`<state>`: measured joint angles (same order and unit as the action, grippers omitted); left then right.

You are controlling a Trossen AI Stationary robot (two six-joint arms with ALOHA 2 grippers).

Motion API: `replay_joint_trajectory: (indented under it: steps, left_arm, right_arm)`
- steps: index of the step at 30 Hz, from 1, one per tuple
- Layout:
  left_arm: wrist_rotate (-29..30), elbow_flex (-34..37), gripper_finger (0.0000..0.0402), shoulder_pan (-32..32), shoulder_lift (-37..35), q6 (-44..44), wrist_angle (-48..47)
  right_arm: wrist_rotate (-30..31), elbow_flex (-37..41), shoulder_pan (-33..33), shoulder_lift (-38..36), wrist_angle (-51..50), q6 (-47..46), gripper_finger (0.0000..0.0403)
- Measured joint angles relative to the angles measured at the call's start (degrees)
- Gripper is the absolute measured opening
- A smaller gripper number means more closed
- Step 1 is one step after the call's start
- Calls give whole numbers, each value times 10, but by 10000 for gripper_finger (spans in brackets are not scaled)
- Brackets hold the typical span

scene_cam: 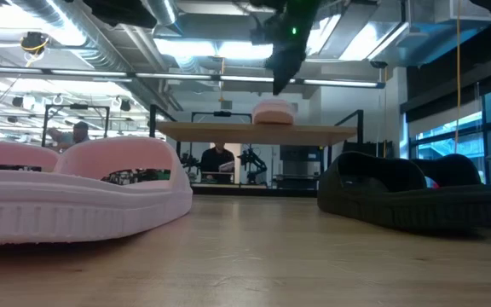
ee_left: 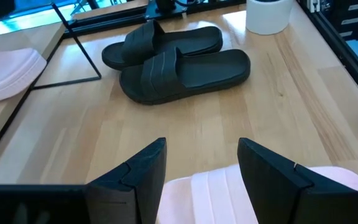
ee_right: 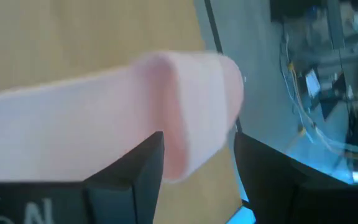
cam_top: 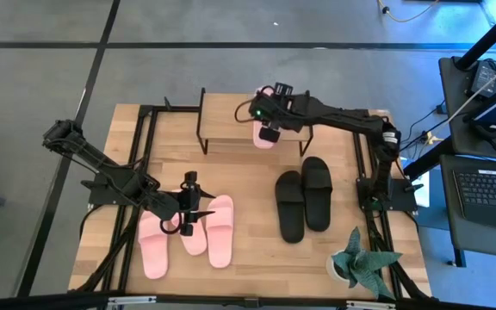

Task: Pick and place slides into the shelf
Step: Put the pink slipper slide on the shelf

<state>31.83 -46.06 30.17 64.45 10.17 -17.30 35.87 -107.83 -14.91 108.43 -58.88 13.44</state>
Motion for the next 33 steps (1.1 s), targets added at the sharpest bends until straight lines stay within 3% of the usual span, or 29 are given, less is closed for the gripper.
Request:
replay_joint_trajectory:
  steps: [4, 9, 11, 15, 24, 33]
  left_arm:
    - [0, 0, 190, 0, 0, 0, 4]
    - [0, 0, 190, 0, 0, 22, 3]
    - [0, 0, 190, 1, 0, 32, 3]
    - [0, 0, 190, 20, 0, 32, 5]
    - [0, 0, 190, 62, 0, 18, 24]
    - [9, 0, 190, 87, 52, -90, 97]
  right_arm:
    - [-24, 0, 35, -25, -9, -30, 196]
    - [-156, 2, 77, -64, -20, -72, 196]
    - [-177, 12, 100, -83, -15, -77, 196]
    - [-178, 63, 160, -136, 14, -94, 196]
    - [-176, 286, 300, -254, 238, -120, 196]
    - [-175, 460, 350, -269, 443, -119, 196]
